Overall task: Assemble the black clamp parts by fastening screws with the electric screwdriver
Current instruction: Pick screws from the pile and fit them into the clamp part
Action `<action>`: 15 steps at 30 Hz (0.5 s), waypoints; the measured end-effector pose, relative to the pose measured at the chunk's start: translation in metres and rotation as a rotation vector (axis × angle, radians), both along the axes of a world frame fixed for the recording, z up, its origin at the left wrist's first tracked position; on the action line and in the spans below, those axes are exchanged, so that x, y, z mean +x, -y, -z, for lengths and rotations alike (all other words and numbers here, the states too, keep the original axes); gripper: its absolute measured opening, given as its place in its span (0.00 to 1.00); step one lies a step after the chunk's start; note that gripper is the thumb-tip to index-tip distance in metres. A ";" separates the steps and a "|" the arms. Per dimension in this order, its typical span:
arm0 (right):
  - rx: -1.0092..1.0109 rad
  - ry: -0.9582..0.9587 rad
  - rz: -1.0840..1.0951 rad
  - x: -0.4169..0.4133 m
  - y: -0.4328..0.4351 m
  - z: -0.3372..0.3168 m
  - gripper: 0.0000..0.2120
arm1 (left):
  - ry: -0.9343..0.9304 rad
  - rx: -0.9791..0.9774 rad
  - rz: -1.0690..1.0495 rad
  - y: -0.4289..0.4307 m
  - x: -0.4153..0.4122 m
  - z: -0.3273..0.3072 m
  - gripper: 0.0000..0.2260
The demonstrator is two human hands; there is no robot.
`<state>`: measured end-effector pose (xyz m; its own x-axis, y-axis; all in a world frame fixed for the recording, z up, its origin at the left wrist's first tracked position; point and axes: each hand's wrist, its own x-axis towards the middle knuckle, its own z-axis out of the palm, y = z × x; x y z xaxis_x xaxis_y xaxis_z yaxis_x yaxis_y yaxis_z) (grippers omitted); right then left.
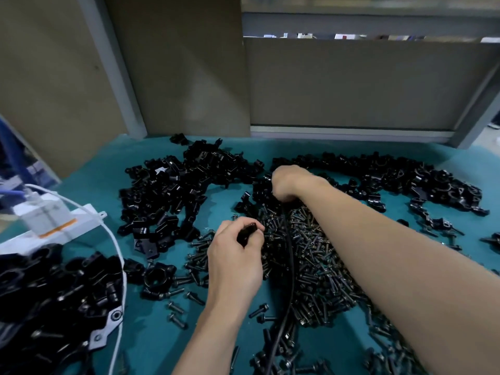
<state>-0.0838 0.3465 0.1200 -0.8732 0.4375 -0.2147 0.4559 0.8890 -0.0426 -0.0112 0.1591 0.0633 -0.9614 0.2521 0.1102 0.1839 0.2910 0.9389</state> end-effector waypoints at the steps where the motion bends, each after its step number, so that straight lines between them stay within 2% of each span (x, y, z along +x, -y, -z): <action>1: 0.000 -0.031 0.009 -0.001 -0.001 0.000 0.05 | -0.006 -0.006 0.013 0.000 0.000 0.000 0.11; 3: -0.007 -0.105 0.047 0.001 0.002 0.003 0.08 | -0.010 -0.020 0.032 -0.001 -0.002 0.000 0.11; 5: 0.020 -0.227 0.078 0.007 0.002 0.006 0.05 | -0.007 -0.019 0.041 -0.002 -0.003 0.000 0.11; 7: -0.007 -0.437 0.109 0.015 0.001 0.006 0.08 | -0.013 -0.021 0.041 -0.002 -0.004 0.001 0.12; 8: -0.094 -0.562 0.148 0.021 0.002 0.001 0.11 | -0.021 -0.032 0.043 -0.002 -0.004 0.001 0.12; 12: -0.718 -0.982 0.339 0.065 0.017 -0.022 0.13 | -0.056 -0.069 0.075 -0.003 -0.001 0.002 0.13; 15: -1.233 -1.060 0.427 0.117 0.036 -0.026 0.12 | -0.058 -0.003 0.091 -0.002 0.003 -0.001 0.14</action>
